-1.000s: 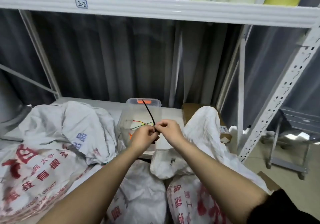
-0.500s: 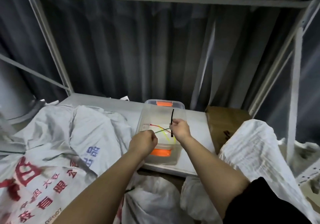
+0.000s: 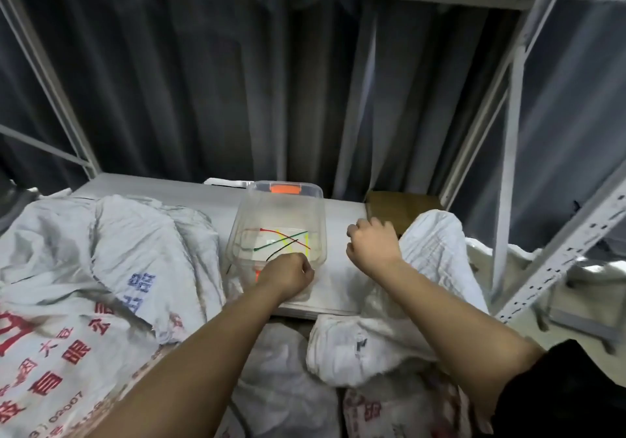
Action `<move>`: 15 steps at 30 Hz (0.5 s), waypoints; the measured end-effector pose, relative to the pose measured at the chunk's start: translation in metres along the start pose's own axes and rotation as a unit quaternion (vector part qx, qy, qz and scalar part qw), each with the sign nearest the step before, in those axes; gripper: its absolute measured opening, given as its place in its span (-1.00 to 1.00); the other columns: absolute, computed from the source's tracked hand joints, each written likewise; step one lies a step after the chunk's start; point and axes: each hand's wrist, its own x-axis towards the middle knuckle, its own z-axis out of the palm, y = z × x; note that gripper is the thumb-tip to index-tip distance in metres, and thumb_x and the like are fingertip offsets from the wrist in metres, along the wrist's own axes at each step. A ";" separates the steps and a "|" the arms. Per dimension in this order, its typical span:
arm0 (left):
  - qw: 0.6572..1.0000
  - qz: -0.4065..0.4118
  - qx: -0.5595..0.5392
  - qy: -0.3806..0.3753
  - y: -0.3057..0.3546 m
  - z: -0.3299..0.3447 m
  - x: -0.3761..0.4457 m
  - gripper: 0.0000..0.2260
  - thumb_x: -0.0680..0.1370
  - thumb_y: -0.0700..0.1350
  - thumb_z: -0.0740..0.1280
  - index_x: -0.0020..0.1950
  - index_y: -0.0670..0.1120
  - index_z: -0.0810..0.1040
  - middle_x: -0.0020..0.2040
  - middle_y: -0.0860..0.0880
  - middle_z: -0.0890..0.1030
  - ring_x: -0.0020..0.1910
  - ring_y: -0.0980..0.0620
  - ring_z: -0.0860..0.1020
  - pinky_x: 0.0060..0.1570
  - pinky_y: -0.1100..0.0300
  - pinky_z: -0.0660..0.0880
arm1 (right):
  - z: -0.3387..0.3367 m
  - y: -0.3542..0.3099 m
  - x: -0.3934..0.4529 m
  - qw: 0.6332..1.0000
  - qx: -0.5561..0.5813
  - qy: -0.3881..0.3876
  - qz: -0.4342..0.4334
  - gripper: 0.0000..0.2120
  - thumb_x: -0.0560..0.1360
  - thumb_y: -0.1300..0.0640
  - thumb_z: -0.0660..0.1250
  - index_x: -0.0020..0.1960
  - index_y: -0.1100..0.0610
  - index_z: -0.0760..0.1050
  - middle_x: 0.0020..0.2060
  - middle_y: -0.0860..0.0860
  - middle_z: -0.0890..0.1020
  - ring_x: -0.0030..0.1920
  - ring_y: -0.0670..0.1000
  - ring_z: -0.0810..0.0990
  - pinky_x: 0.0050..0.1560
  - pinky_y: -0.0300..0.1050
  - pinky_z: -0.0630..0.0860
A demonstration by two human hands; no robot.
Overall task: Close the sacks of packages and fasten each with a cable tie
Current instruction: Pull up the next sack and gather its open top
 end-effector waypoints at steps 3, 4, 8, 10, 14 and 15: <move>0.997 0.003 0.004 -0.074 0.026 0.019 -0.016 -0.66 0.58 0.08 0.22 0.25 -0.07 0.50 0.25 -0.08 0.54 0.25 -0.06 0.47 0.13 0.19 0.39 | -0.017 0.040 -0.024 0.987 -0.145 -0.058 0.041 -0.55 0.60 0.01 0.10 0.45 0.10 0.26 0.41 0.13 0.33 0.46 0.22 0.17 0.42 0.28 0.05; 0.995 -0.013 -0.017 -0.093 0.029 0.028 -0.023 -0.57 0.56 0.14 0.22 0.34 -0.08 0.44 0.31 -0.09 0.49 0.29 -0.07 0.45 0.18 0.18 0.38 | -0.019 0.052 -0.032 0.979 -0.164 -0.099 0.075 -0.47 0.60 -0.07 0.09 0.51 0.09 0.15 0.47 0.15 0.23 0.51 0.26 0.05 0.42 0.35 -0.03; 0.947 -0.118 -0.235 -0.183 0.042 0.055 -0.065 -0.11 0.37 0.38 0.25 0.50 -0.15 0.18 0.45 -0.13 0.33 0.36 -0.09 0.39 0.21 0.14 0.40 | -0.021 0.090 -0.074 0.964 -0.141 -0.169 0.147 -0.26 0.55 -0.27 0.12 0.56 0.07 -0.04 0.45 0.13 0.29 0.45 0.21 0.22 0.33 0.14 0.22; 0.915 -0.119 -0.298 -0.246 0.050 0.057 -0.078 -0.34 0.51 0.29 0.23 0.41 -0.17 0.36 0.33 -0.11 0.47 0.19 0.03 0.51 -0.01 0.16 0.48 | -0.020 0.097 -0.091 0.972 -0.101 -0.157 0.139 -0.30 0.55 -0.20 0.17 0.53 0.10 0.01 0.37 0.13 0.40 0.36 0.15 0.35 0.25 0.01 0.30; 0.934 -0.066 -0.289 -0.197 0.076 0.038 -0.098 -0.69 0.52 0.14 0.32 -0.19 -0.10 0.55 -0.25 -0.03 0.57 -0.39 0.14 0.47 -0.49 0.34 0.33 | -0.035 0.102 -0.121 0.965 0.026 -0.188 0.182 -0.34 0.53 -0.09 0.26 0.48 0.14 0.06 0.31 0.16 0.45 0.30 0.15 0.44 0.16 -0.04 0.40; 0.948 -0.041 -0.262 -0.175 0.081 0.032 -0.099 -0.72 0.50 0.09 0.37 -0.27 -0.08 0.52 -0.33 0.00 0.53 -0.40 0.12 0.44 -0.50 0.34 0.31 | -0.041 0.104 -0.127 0.963 0.042 -0.193 0.182 -0.38 0.52 -0.05 0.28 0.45 0.16 0.11 0.29 0.15 0.47 0.28 0.16 0.46 0.12 -0.05 0.41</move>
